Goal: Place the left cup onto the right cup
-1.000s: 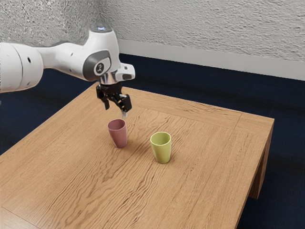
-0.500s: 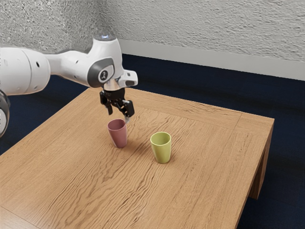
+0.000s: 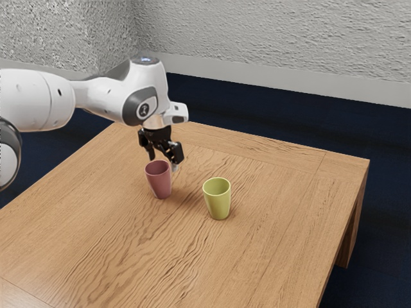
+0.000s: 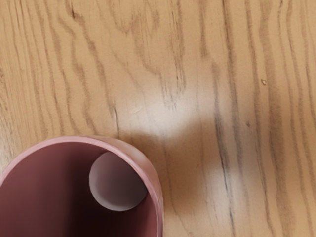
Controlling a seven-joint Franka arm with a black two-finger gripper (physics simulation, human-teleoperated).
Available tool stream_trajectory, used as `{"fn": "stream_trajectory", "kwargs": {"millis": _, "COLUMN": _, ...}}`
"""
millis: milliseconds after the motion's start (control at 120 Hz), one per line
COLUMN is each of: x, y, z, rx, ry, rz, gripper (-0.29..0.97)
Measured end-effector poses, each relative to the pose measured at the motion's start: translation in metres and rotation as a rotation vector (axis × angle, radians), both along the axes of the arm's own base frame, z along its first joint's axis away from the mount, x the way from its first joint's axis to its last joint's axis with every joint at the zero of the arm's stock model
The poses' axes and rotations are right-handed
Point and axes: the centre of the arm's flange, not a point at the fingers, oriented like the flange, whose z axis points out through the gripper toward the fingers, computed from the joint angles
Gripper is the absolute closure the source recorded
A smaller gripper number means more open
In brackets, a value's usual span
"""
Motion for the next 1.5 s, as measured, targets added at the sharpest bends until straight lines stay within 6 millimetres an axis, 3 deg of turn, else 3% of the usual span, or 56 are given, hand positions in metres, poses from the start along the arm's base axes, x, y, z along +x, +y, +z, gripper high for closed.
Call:
{"fn": "stream_trajectory", "kwargs": {"millis": 508, "x": 0.006, "y": 0.001, "z": -0.023, "rx": -0.008, "ry": -0.012, "rz": 0.000, "gripper": 0.01}}
{"fn": "stream_trajectory", "kwargs": {"millis": 1042, "x": -0.004, "y": 0.002, "z": -0.042, "rx": -0.036, "ry": 0.005, "rz": 0.022, "gripper": 0.01}}
{"fn": "stream_trajectory", "kwargs": {"millis": 1500, "x": -0.001, "y": 0.004, "z": -0.044, "rx": -0.036, "ry": -0.016, "rz": 0.023, "gripper": 0.16}}
